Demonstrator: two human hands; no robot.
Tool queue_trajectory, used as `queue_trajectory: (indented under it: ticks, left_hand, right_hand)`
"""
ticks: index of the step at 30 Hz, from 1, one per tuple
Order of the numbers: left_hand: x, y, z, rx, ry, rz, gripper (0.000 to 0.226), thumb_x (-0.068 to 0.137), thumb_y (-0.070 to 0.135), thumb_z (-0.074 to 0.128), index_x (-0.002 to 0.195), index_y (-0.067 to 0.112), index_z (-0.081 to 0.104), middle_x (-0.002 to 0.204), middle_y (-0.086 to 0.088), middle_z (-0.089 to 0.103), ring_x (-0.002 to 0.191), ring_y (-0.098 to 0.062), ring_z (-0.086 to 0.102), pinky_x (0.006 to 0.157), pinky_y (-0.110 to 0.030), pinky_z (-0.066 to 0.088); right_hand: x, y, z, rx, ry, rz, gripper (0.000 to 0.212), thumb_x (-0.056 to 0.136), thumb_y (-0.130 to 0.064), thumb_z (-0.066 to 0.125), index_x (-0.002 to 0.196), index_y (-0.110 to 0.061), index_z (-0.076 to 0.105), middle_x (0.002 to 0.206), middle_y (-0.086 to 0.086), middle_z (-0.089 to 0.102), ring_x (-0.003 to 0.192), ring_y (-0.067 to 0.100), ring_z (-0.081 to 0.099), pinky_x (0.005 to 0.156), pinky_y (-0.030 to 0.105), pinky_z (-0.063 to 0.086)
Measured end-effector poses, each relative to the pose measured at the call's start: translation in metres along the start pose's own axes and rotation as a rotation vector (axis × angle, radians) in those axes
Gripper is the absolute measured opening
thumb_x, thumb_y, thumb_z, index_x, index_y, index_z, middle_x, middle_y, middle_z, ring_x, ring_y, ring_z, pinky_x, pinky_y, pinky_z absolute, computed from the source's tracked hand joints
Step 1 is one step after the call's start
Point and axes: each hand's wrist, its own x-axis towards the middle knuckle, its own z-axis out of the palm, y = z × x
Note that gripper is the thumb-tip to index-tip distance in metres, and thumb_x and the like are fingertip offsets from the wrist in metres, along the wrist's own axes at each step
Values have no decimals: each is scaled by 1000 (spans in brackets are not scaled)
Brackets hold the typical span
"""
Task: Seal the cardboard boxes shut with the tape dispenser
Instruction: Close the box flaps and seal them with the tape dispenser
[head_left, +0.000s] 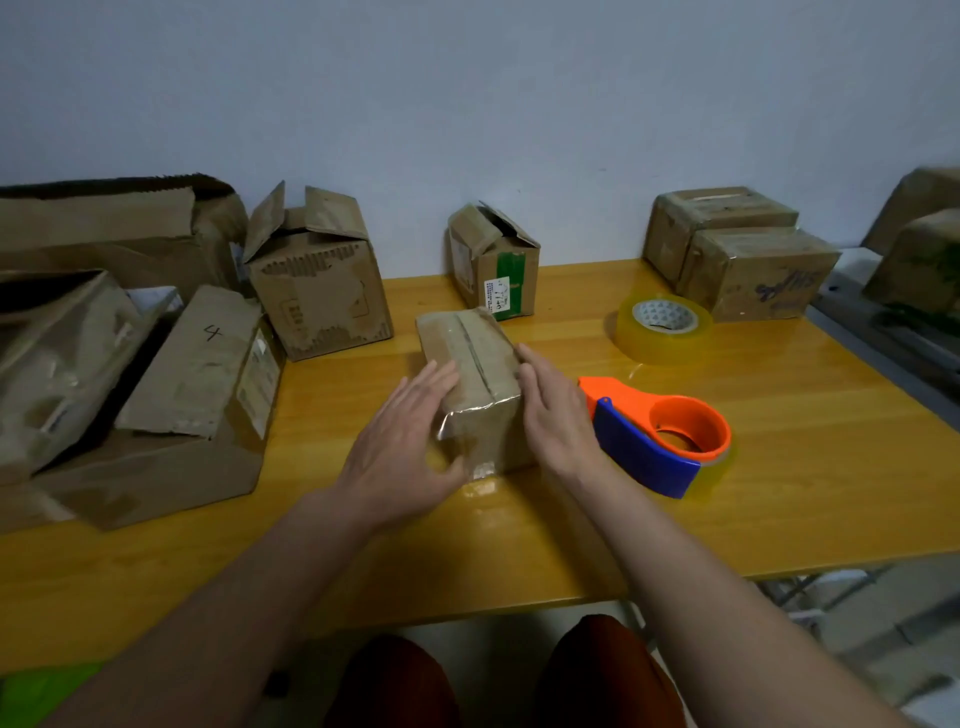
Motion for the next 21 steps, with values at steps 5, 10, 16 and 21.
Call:
queue_trajectory:
  ticks: [5, 10, 16, 21]
  left_hand:
    - [-1, -7, 1, -48, 6, 36, 92, 65, 4, 61, 150, 18, 28, 155, 13, 19, 146, -4, 6, 117, -31, 18]
    - [3, -12, 13, -97, 68, 30, 94, 60, -14, 50, 148, 17, 33, 155, 11, 25, 147, -7, 8, 118, -34, 20]
    - [11, -15, 5, -16, 99, 82, 63, 81, -2, 63, 139, 17, 48, 144, 3, 47, 140, -21, 35, 116, -51, 20]
    - [23, -15, -9, 200, 195, 164, 44, 73, 32, 80, 115, 20, 69, 115, 1, 67, 108, -26, 59, 111, -64, 15]
  right_hand:
    - [32, 2, 26, 418, 176, 248, 49, 104, -38, 25, 123, -15, 64, 124, 7, 64, 114, 15, 56, 90, 17, 37]
    - [28, 18, 47, 557, 368, 198, 78, 88, -66, 18, 119, -14, 67, 112, 6, 71, 108, 19, 64, 97, 42, 48]
    - [30, 39, 34, 477, 44, 153, 80, 87, -72, 19, 131, -18, 58, 126, 3, 64, 122, 15, 55, 108, 44, 39]
    - [27, 33, 16, 433, 107, 297, 86, 82, -74, 17, 148, -22, 33, 153, -1, 34, 140, 11, 30, 119, 40, 20]
